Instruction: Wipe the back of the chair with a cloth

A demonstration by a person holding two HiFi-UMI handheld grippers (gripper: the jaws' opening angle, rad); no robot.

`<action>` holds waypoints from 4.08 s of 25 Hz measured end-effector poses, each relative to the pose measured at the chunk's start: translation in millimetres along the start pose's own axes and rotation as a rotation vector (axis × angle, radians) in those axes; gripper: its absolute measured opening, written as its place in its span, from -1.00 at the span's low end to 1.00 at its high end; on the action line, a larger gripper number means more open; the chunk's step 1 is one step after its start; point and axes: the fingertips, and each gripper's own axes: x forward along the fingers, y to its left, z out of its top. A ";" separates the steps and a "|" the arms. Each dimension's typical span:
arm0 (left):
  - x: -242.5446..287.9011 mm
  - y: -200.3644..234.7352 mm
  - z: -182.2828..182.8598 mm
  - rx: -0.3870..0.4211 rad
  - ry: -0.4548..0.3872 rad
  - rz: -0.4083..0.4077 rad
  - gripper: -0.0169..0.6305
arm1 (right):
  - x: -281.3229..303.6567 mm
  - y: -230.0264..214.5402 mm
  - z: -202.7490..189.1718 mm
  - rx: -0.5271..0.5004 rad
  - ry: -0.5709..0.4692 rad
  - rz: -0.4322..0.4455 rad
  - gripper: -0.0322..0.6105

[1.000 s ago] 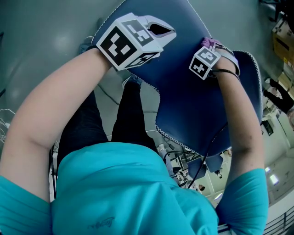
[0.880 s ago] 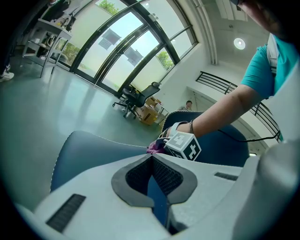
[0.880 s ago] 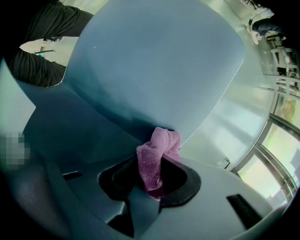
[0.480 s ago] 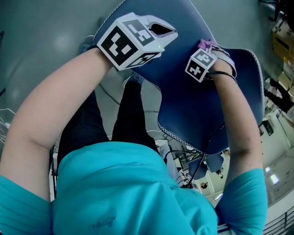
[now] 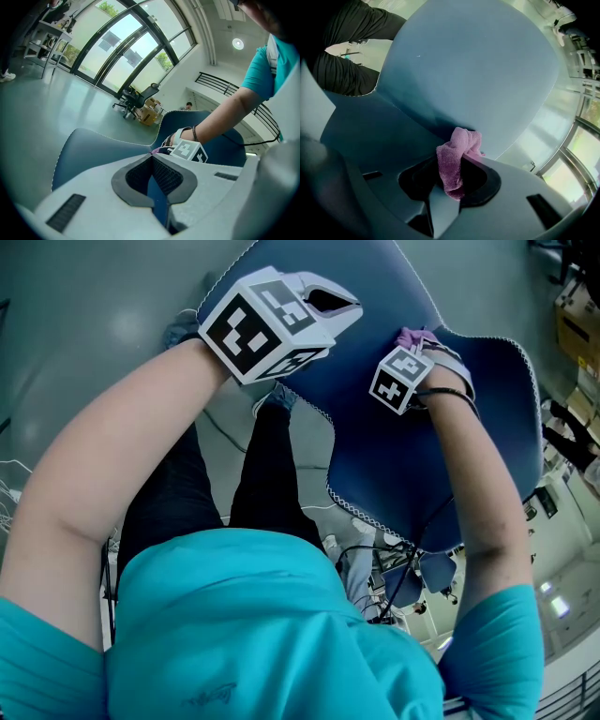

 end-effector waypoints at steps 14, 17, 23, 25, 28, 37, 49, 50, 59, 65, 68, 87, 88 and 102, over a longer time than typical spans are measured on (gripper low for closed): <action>-15.2 -6.4 -12.4 0.003 -0.008 -0.001 -0.96 | -8.5 28.0 21.4 0.012 -0.019 0.030 -0.55; -18.9 -6.9 -10.9 0.004 -0.011 0.002 -0.96 | -12.0 34.1 26.4 0.018 -0.029 0.041 -0.55; -21.9 -9.9 -11.5 -0.001 -0.016 -0.002 -0.96 | -14.5 42.4 31.1 0.013 -0.032 0.042 -0.55; -22.1 -10.4 -13.5 0.000 -0.015 -0.004 -0.96 | -16.1 45.8 34.4 0.019 -0.041 0.056 -0.55; -23.4 -11.0 -14.8 0.000 -0.017 -0.002 -0.96 | -19.6 54.3 40.1 0.014 -0.051 0.069 -0.55; -25.1 -11.2 -10.2 -0.002 -0.030 0.000 -0.96 | -27.2 77.8 55.4 -0.003 -0.082 0.103 -0.55; -40.0 -12.9 -18.4 -0.010 -0.043 0.005 -0.96 | -38.2 113.4 76.6 -0.048 -0.088 0.154 -0.55; -44.0 -13.0 -19.7 -0.010 -0.045 0.006 -0.96 | -40.8 116.9 79.9 -0.047 -0.089 0.159 -0.55; -61.4 -16.4 -33.7 -0.013 -0.055 0.013 -0.96 | -51.5 148.8 101.4 -0.050 -0.105 0.205 -0.55; -65.9 -13.3 -27.8 -0.016 -0.061 0.016 -0.96 | -55.2 153.2 104.2 -0.059 -0.102 0.221 -0.55; -68.7 -12.1 -28.7 -0.018 -0.063 0.018 -0.96 | -56.7 157.1 107.4 -0.049 -0.105 0.245 -0.55; -82.2 0.0 -21.5 -0.043 -0.082 0.028 -0.96 | -76.7 211.3 139.2 -0.138 -0.110 0.415 -0.55; -81.8 0.5 -22.4 -0.045 -0.081 0.029 -0.96 | -78.6 219.0 143.6 -0.143 -0.114 0.443 -0.55; -101.5 -4.6 -29.4 -0.053 -0.091 0.034 -0.96 | -161.5 219.3 193.3 0.108 -0.398 0.695 -0.55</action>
